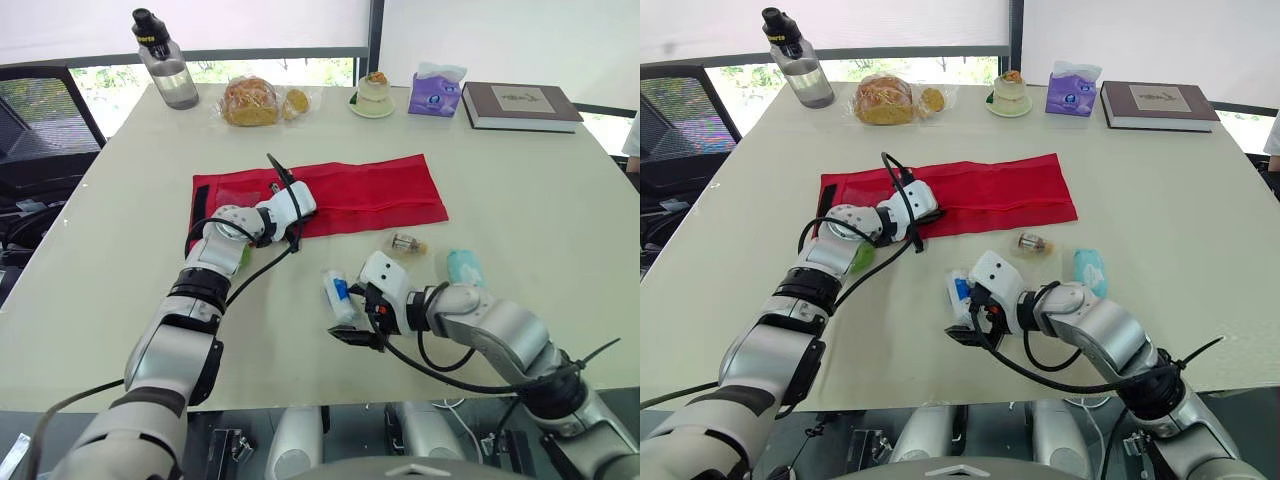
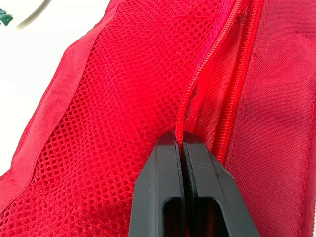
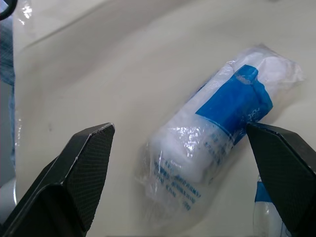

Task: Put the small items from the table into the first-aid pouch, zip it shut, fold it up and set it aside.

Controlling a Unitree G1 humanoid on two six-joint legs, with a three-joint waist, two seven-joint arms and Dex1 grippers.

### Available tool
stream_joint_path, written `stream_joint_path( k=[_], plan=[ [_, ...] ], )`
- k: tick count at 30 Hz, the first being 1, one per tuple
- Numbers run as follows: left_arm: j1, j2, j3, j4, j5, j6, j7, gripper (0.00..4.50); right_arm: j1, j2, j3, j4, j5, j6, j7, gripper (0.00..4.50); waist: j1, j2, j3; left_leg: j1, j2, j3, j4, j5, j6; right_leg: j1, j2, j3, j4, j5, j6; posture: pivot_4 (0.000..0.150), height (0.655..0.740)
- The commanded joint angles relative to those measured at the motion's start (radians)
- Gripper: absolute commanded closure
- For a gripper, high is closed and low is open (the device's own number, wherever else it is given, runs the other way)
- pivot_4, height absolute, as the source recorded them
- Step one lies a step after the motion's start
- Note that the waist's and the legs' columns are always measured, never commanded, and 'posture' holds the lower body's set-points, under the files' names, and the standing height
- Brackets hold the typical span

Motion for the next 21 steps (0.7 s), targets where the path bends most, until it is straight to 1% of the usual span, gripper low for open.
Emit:
stream_joint_path(
  k=[1, 3, 9, 10, 11, 12, 15, 19, 21],
  plan=[
    [0.016, 0.002, 0.001, -0.027, -0.008, 0.011, -0.006, 4.5, -0.024, 0.023, 0.009, 0.012, -0.032, 0.026, -0.043, 0.25, 0.001, 0.0, 0.0, 0.0, 0.0, 0.0, 0.0, 0.0, 0.0, 0.0, 0.0, 0.0, 0.0, 0.0, 0.0, 0.15, 0.74],
    [0.014, 0.003, 0.003, -0.029, -0.007, 0.014, -0.004, 4.5, -0.033, 0.036, 0.012, 0.015, -0.041, 0.025, -0.051, 0.79, 0.001, 0.0, 0.0, 0.0, 0.0, 0.0, 0.0, 0.0, 0.0, 0.0, 0.0, 0.0, 0.0, 0.0, 0.0, 0.15, 0.74],
    [0.014, 0.007, 0.005, -0.037, -0.008, 0.018, -0.003, 4.5, -0.035, 0.023, 0.009, -0.024, -0.047, 0.032, -0.042, 3.52, 0.0, 0.0, 0.0, 0.0, 0.0, 0.0, 0.0, 0.0, 0.0, 0.0, 0.0, 0.0, 0.0, 0.0, 0.0, 0.15, 0.74],
    [0.013, 0.006, 0.005, -0.037, -0.009, 0.017, -0.003, 4.5, -0.036, 0.025, 0.001, -0.033, -0.043, 0.035, -0.042, 3.63, 0.0, 0.0, 0.0, 0.0, 0.0, 0.0, 0.0, 0.0, 0.0, 0.0, 0.0, 0.0, 0.0, 0.0, 0.0, 0.15, 0.74],
    [0.01, 0.005, 0.006, -0.037, -0.01, 0.016, -0.004, 4.5, -0.038, 0.024, -0.006, -0.041, -0.042, 0.035, -0.042, 4.15, 0.0, 0.0, 0.0, 0.0, 0.0, 0.0, 0.0, 0.0, 0.0, 0.0, 0.0, 0.0, 0.0, 0.0, 0.0, 0.15, 0.74],
    [0.01, 0.004, 0.006, -0.038, -0.011, 0.015, -0.004, 4.5, -0.039, 0.024, -0.009, -0.047, -0.042, 0.036, -0.043, 4.32, 0.0, 0.0, 0.0, 0.0, 0.0, 0.0, 0.0, 0.0, 0.0, 0.0, 0.0, 0.0, 0.0, 0.0, 0.0, 0.15, 0.74],
    [0.001, -0.007, 0.005, -0.054, -0.018, 0.023, -0.013, 4.5, -0.076, 0.023, -0.069, -0.061, -0.041, 0.045, -0.052, 4.33, 0.0, 0.0, 0.0, 0.0, 0.0, 0.0, 0.0, 0.0, 0.0, 0.0, 0.0, 0.0, 0.0, 0.0, 0.0, 0.15, 0.74],
    [-0.003, -0.019, -0.001, -0.067, -0.017, 0.024, -0.021, 4.5, -0.162, 0.038, -0.18, -0.065, 0.001, 0.117, -0.053, 4.33, 0.001, 0.0, 0.0, 0.0, 0.0, 0.0, 0.0, 0.0, 0.0, 0.0, 0.0, 0.0, 0.0, 0.0, 0.0, 0.15, 0.74],
    [-0.004, -0.03, -0.004, -0.078, -0.021, 0.03, -0.027, 4.5, -0.193, 0.017, -0.215, -0.052, 0.003, 0.13, -0.048, 4.33, 0.003, 0.0, 0.0, -0.001, 0.0, 0.0, 0.0, 0.0, 0.0, 0.0, 0.0, -0.001, 0.0, 0.0, 0.0, 0.15, 0.74]
  ],
)
